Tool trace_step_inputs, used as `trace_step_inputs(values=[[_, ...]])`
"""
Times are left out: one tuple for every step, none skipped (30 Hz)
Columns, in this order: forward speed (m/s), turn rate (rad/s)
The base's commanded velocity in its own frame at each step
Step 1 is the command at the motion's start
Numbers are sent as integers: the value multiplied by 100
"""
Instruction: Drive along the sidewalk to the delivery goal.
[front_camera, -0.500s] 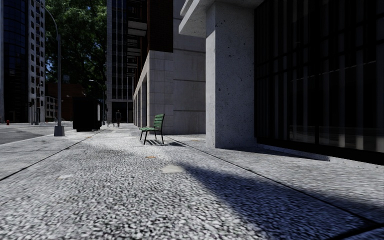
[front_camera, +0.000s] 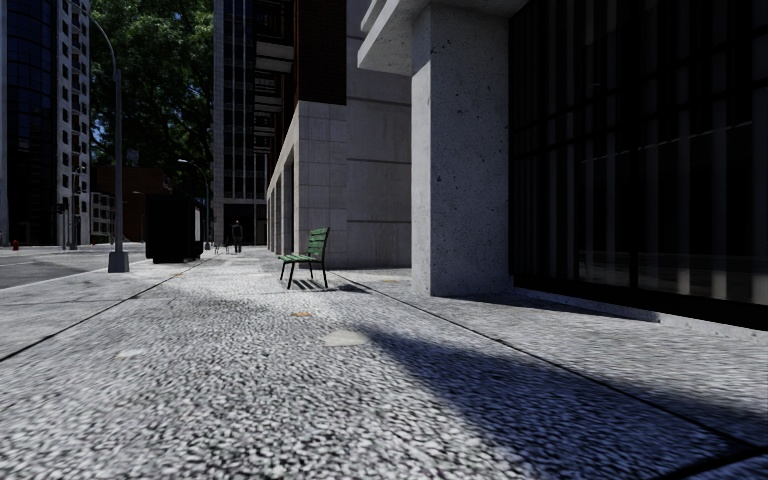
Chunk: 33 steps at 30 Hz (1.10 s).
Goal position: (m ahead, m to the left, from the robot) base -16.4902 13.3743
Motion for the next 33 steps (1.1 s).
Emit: trace_step_inputs(values=[[0,0],[0,0],[0,0],[0,0],[0,0],[0,0],[0,0],[0,0],[0,0],[0,0],[0,0],[0,0],[0,0],[0,0],[0,0],[53,0],[130,0],[200,0],[200,0],[200,0],[200,0],[200,0],[200,0],[200,0],[200,0],[200,0],[200,0],[200,0],[200,0],[200,0],[200,0],[200,0],[200,0]])
